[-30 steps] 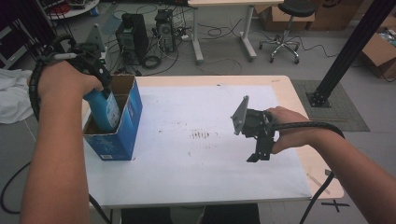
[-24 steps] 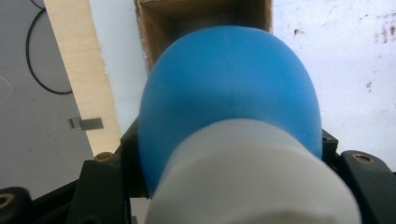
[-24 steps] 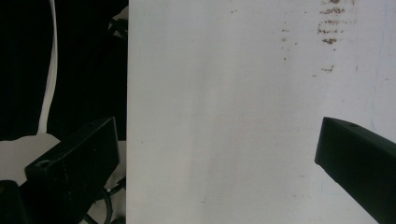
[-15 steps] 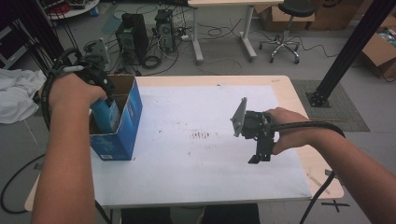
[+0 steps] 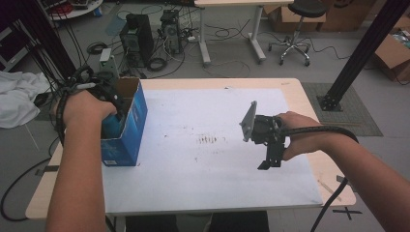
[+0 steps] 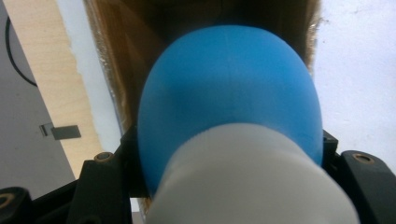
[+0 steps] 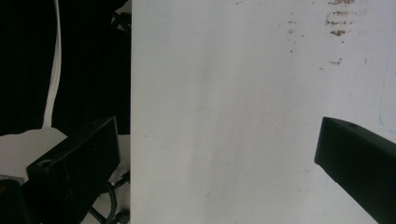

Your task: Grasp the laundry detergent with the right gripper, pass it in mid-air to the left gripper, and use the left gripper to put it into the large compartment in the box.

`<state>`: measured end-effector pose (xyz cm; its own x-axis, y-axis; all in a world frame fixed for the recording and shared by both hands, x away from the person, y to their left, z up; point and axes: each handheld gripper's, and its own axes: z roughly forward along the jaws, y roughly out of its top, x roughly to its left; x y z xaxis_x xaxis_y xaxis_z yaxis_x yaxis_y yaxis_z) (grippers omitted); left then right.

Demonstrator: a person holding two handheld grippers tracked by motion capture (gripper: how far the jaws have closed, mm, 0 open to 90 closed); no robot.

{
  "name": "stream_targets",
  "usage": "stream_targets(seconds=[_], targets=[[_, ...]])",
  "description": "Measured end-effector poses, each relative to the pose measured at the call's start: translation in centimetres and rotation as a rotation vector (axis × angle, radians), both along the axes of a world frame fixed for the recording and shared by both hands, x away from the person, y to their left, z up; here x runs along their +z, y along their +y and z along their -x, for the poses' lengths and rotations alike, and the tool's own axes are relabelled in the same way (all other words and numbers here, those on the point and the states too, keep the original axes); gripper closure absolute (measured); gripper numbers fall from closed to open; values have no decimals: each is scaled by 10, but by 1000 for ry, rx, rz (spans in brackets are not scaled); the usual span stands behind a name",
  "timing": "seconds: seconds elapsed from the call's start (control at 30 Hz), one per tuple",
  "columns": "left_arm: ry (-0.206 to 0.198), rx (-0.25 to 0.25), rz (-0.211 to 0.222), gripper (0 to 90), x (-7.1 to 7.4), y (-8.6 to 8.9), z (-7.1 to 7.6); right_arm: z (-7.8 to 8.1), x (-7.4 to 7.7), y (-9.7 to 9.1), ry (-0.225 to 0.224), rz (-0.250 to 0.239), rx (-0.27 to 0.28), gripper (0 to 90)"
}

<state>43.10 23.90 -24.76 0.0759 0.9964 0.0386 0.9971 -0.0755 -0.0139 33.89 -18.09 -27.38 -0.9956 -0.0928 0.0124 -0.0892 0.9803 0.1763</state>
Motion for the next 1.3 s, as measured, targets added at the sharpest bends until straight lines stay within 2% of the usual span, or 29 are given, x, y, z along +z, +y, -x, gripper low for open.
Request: stream_targets(seconds=[0.33,0.73,1.0,1.2,1.3], targets=[[14,7,-4,385,-23,4,-1,0,-1,0,4,2,-1,3],[31,18,10,386,-42,8,-1,0,-3,2,11,4,-4,5],[15,22,24,385,-43,10,0,-1,-6,3,15,4,-1,6],[28,19,12,382,-43,7,-2,-2,-8,5,17,1,1,8],[19,23,18,381,-43,8,-1,-2,-7,6,17,-1,2,8]])
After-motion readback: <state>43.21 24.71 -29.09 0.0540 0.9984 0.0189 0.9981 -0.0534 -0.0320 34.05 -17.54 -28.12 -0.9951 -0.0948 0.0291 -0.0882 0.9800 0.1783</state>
